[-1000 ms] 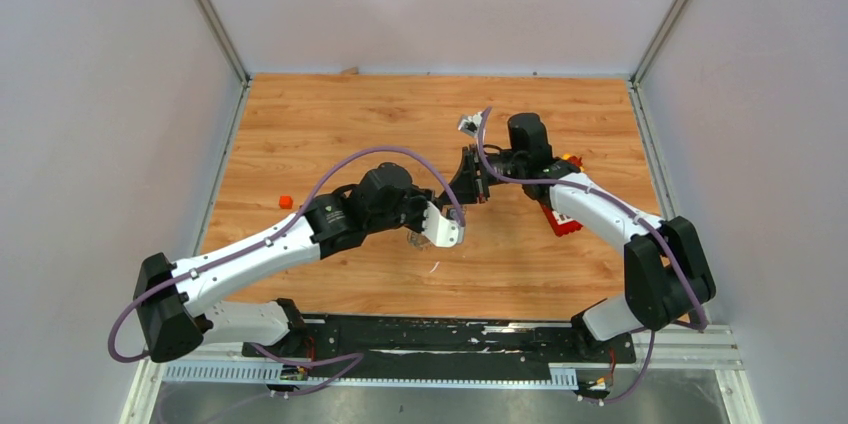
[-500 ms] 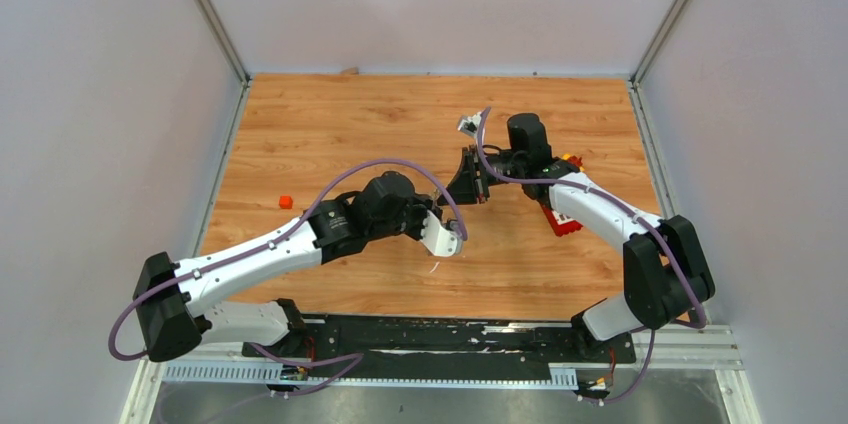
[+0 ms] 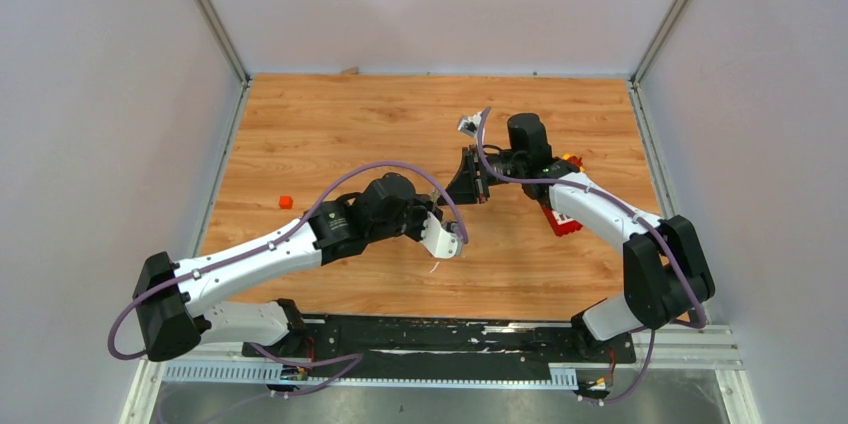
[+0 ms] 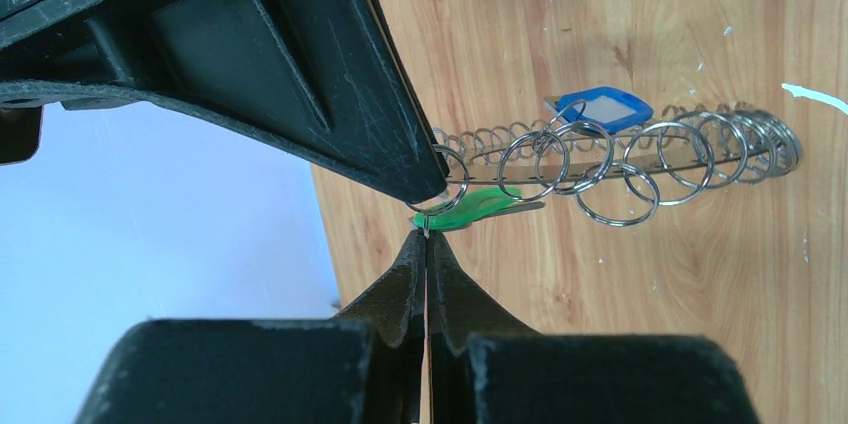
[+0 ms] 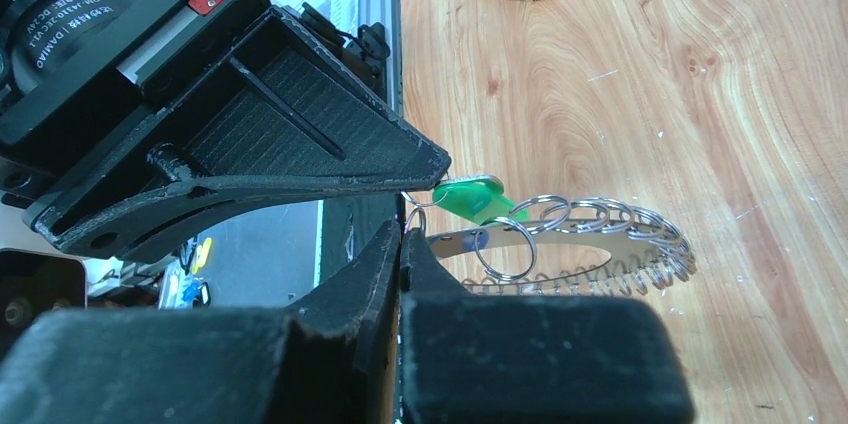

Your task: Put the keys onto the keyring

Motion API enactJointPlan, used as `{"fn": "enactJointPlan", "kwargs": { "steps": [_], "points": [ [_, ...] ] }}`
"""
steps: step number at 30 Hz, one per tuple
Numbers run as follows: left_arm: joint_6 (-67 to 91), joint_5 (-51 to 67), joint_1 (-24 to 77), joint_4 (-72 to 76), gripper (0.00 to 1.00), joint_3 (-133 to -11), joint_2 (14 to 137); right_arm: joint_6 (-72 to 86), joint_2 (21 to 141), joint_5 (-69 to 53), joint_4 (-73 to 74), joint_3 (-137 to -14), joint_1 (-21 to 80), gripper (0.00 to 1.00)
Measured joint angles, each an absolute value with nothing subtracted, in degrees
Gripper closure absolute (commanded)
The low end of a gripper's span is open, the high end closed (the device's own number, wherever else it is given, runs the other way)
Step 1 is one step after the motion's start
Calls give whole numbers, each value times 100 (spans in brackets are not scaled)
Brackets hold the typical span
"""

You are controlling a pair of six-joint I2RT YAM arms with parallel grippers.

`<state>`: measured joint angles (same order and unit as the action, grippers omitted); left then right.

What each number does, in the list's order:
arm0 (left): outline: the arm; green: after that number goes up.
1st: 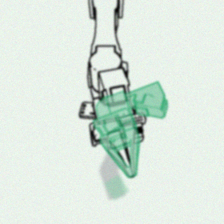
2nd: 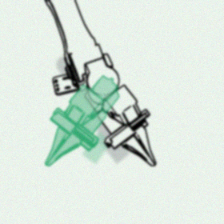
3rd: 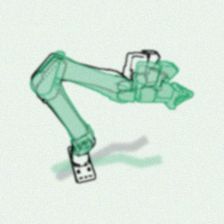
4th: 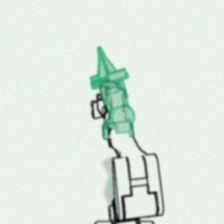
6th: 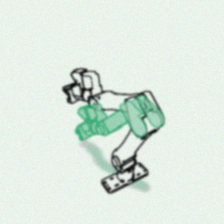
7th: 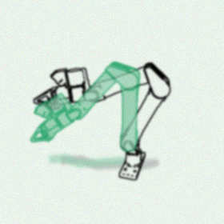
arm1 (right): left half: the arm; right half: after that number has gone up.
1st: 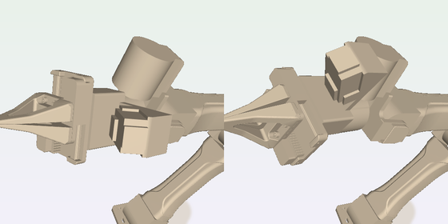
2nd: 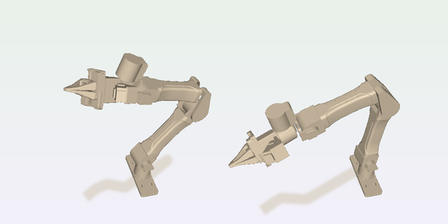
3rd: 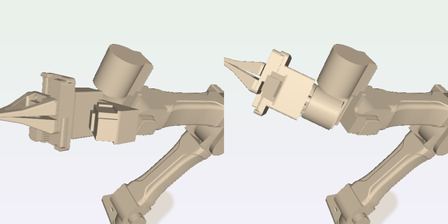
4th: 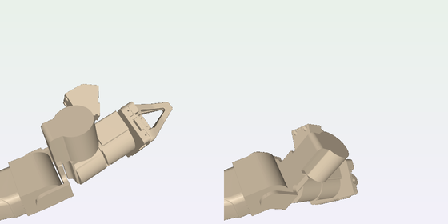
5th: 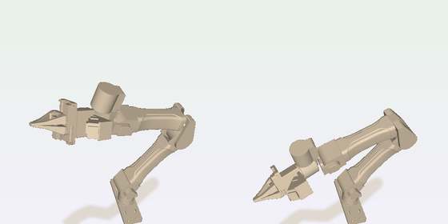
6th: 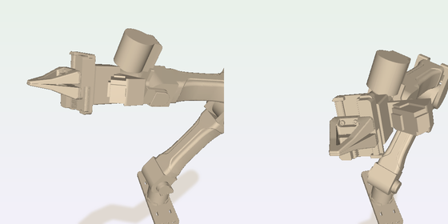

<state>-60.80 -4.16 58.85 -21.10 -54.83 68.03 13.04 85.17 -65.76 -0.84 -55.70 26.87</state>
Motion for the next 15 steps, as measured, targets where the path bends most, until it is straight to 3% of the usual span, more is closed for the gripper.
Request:
{"fn": "enactJointPlan", "kwargs": {
  "steps": [15],
  "points": [
    [-6080,-454,5911,-2071,100,-5478,6777,1297,8521,-6545,-62,-5581,2687,100]
  ]
}}
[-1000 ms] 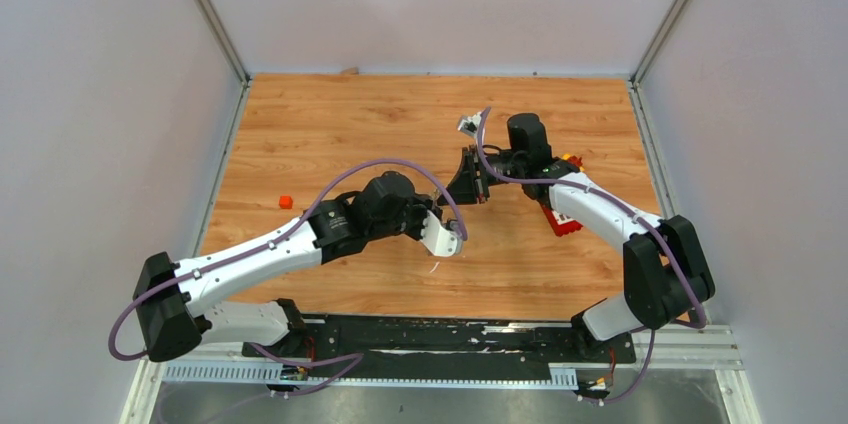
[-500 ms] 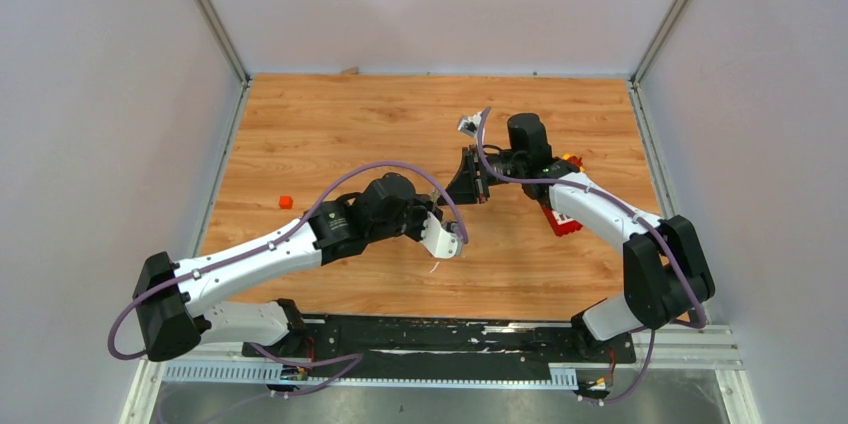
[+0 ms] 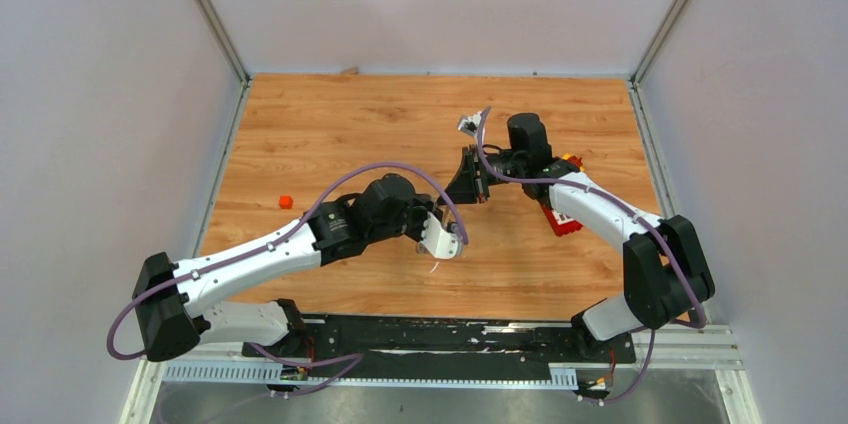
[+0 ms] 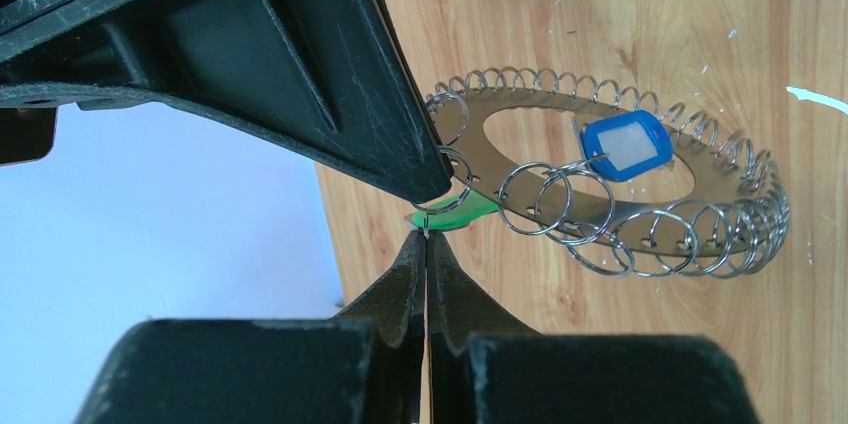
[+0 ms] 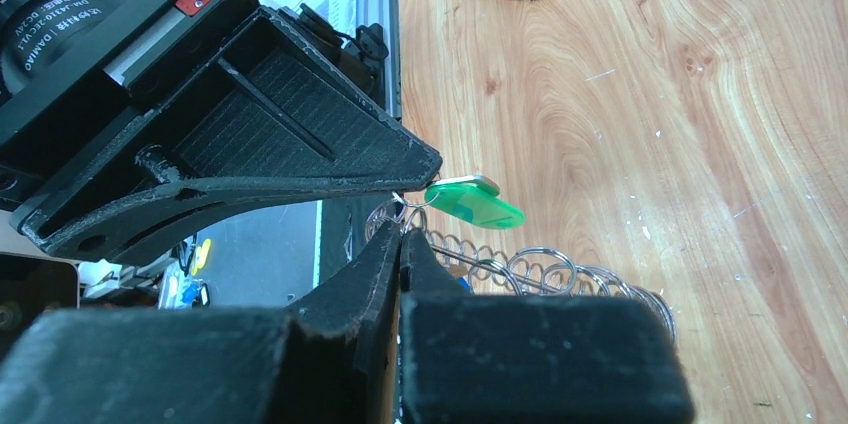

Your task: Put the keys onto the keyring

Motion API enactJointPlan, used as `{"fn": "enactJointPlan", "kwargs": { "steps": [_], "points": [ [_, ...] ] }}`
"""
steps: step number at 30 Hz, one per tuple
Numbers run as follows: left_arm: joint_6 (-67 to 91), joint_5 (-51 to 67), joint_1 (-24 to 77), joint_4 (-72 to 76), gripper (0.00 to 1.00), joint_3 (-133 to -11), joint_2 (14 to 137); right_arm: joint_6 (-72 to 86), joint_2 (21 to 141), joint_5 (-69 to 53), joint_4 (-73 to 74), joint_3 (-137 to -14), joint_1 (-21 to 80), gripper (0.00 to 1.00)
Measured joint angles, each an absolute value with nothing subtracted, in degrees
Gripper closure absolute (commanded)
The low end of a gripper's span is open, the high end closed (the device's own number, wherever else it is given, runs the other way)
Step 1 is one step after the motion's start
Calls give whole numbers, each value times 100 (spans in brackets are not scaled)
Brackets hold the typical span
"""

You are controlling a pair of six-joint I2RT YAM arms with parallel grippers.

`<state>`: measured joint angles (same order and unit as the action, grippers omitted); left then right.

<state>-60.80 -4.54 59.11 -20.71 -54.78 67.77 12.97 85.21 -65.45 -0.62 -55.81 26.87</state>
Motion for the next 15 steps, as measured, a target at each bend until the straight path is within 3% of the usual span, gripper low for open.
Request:
{"fn": "enactJointPlan", "kwargs": {
  "steps": [15],
  "points": [
    [-6082,-530,6012,-2036,100,-5478,6777,1299,8521,-6541,19,-5583,2687,100]
  ]
}}
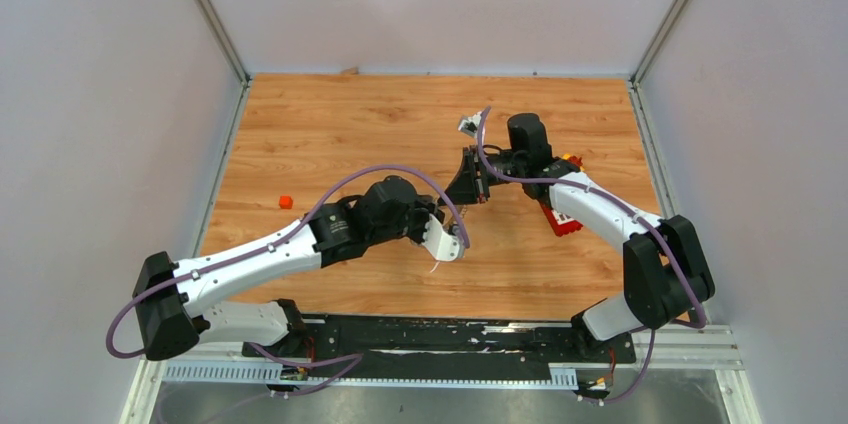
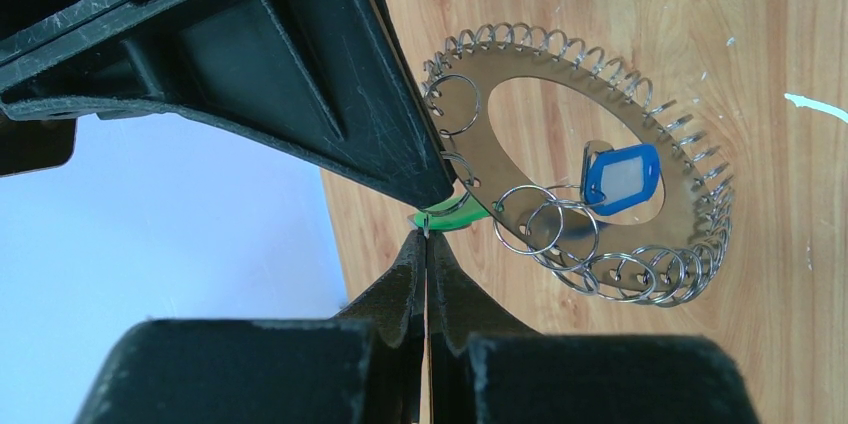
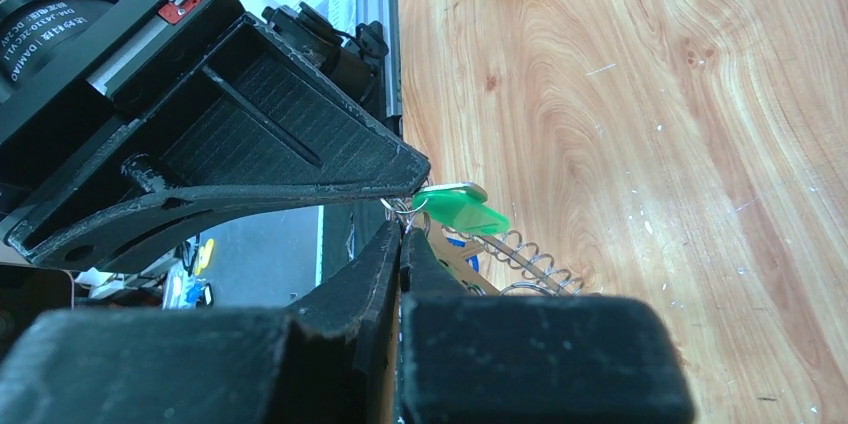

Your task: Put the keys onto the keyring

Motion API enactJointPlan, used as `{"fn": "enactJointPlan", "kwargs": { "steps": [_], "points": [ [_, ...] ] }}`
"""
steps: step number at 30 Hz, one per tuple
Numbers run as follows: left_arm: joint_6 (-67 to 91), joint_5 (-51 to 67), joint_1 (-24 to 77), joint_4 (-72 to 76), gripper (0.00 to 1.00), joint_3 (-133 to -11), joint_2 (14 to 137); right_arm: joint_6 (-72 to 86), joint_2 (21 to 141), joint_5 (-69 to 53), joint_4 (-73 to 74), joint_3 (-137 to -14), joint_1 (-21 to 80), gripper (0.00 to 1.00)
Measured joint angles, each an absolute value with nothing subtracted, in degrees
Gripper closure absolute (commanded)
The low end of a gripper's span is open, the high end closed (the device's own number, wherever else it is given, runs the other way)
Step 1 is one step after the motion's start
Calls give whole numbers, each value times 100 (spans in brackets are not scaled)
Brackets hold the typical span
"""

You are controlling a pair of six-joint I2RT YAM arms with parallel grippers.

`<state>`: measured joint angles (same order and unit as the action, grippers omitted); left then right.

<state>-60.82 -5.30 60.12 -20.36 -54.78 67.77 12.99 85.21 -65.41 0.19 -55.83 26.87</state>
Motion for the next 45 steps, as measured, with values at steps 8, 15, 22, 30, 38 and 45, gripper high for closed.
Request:
{"fn": "enactJointPlan", "kwargs": {
  "steps": [8,15,22,30,38,45],
  "points": [
    [-6149,-633,6084,-1944,100,-5391,6779,1302,8521,-6525,23,-5583,2687,100],
    [-6233,-698,6112,-1885,100,-5349,6779,1341,8521,-6519,16,-5583,2685,100],
    [-6326,-766,6156,-1879,100,-5349,6788,1490,8521,-6514,-45,-5583,2681,100],
    [-6420,-810,6219,-1846,100,-5349,6838,1645,8521,-6473,-113,-5577,2674,100],
    [-6471,-819,6222,-1828,100,-5349,6838,1702,8521,-6477,-148,-5561,2644,100],
    [-6501,-943,6241,-1719,100,-5286,6836,1704,8521,-6477,-167,-5553,2617,100]
  ]
}}
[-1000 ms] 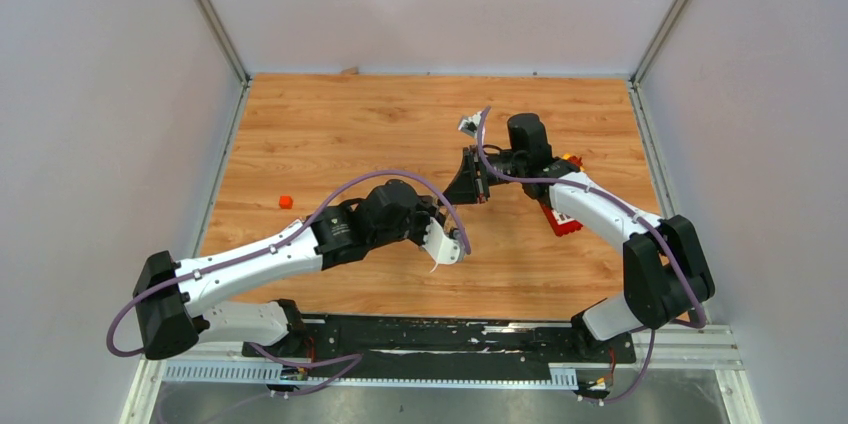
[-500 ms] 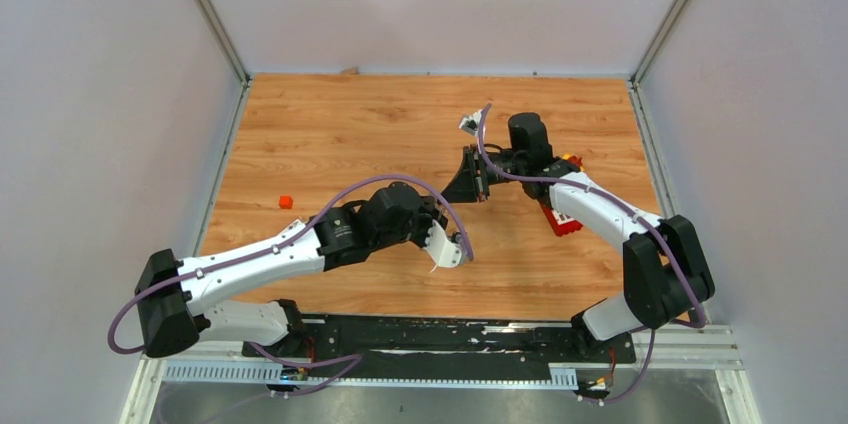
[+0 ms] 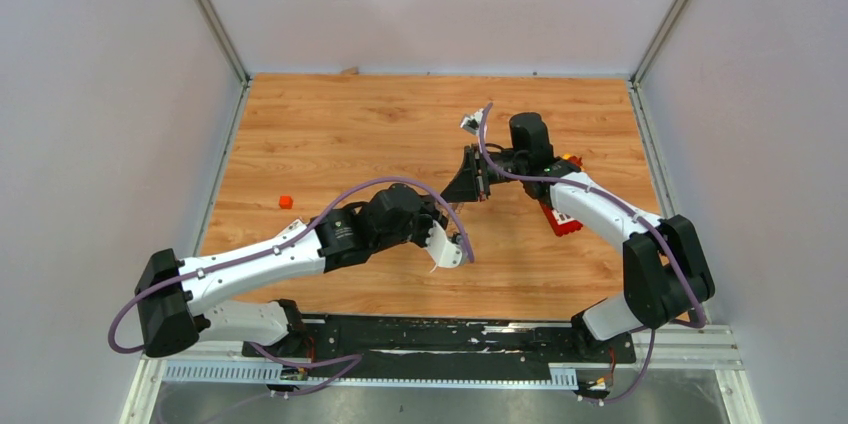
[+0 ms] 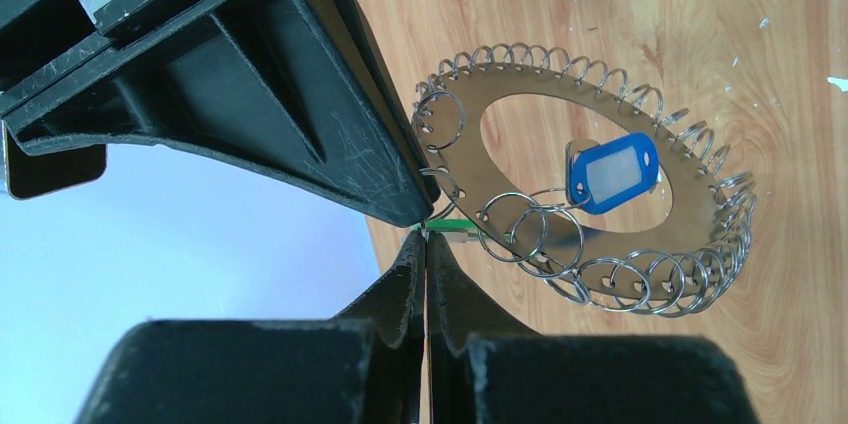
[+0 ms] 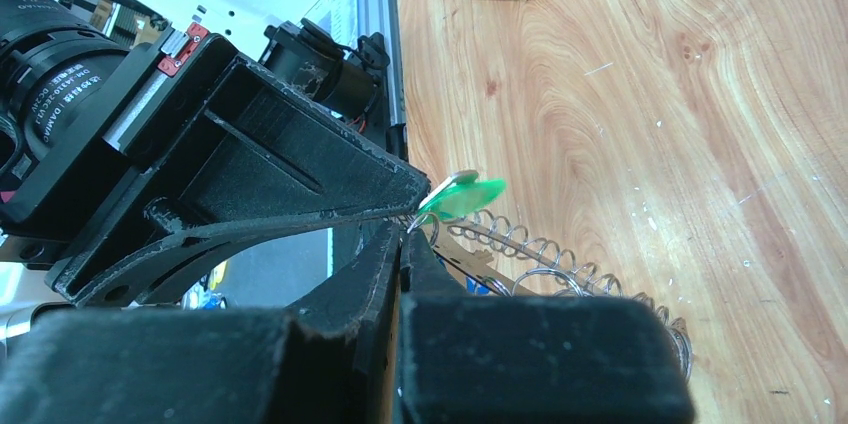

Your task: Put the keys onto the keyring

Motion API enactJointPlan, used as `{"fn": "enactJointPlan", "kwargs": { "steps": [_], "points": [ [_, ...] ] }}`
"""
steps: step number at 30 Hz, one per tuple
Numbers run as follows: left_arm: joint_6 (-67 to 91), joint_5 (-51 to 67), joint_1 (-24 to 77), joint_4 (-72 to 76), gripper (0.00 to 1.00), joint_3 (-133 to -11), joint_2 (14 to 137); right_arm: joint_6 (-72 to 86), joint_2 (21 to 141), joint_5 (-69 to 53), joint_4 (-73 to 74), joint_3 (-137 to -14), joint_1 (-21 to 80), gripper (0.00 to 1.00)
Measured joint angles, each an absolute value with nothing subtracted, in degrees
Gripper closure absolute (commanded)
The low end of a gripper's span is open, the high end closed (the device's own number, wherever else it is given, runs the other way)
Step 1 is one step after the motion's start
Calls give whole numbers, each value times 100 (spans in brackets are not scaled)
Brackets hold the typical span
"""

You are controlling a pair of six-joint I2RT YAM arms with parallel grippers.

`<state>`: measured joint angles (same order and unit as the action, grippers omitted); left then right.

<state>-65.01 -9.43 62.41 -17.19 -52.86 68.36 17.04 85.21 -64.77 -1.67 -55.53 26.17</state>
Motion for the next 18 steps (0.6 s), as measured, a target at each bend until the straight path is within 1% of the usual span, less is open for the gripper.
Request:
{"fn": "enactJointPlan", "kwargs": {
  "steps": [18],
  "points": [
    [-6530,-1079,6219,-1645,100,-5221,6836,1708,8521,-6613,-169,-5553,2617,100]
  ]
}}
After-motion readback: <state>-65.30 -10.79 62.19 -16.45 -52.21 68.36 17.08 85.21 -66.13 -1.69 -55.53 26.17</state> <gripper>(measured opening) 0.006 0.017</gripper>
